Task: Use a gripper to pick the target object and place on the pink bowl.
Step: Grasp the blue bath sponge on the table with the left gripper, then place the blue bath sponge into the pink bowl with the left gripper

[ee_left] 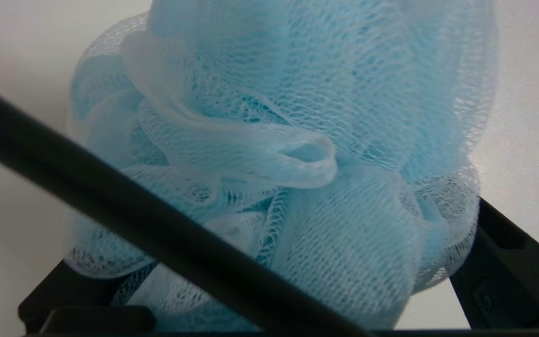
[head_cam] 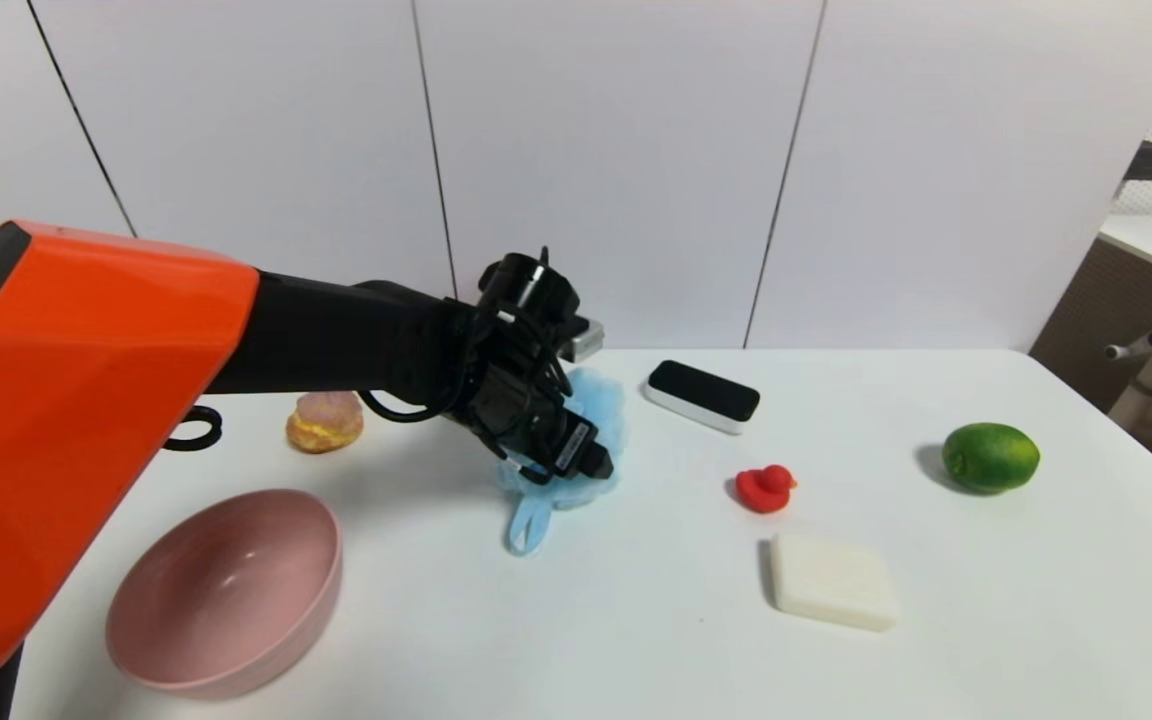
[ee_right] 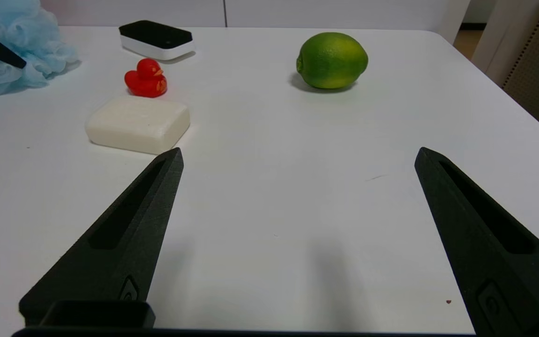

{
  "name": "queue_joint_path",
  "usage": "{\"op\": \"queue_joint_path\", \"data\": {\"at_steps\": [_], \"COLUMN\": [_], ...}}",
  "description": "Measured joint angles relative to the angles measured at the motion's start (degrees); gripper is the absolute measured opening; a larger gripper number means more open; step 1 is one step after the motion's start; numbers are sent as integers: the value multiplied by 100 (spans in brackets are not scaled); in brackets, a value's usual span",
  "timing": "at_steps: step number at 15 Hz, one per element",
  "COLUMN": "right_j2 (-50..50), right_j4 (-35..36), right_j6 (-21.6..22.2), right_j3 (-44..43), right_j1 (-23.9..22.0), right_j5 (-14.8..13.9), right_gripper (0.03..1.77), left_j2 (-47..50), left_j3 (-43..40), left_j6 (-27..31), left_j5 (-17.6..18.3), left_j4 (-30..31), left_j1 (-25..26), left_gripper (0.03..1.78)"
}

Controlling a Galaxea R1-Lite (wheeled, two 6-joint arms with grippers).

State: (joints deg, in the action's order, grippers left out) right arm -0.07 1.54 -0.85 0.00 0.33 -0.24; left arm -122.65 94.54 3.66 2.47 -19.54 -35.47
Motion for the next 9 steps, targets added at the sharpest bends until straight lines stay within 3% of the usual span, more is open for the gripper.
{"op": "queue_joint_path", "data": {"at_steps": [1,4,9], "right_j2": [0,0,0], "right_j4": [2,2,0], "right_j6": [0,0,1], "right_j3": [0,0,0], "right_j1": [-2,0,0], "right_j5": [-2,-5,-2], "right_gripper": [171,171,171], "left_j2": [-23,-43,201], "left_j3": [-2,-7,-9], "left_j6": [-2,24,24], "left_j5": [2,13,-11], "left_j4": [0,4,44], "left_j1": [6,17,6], "left_gripper": [168,118,73]}}
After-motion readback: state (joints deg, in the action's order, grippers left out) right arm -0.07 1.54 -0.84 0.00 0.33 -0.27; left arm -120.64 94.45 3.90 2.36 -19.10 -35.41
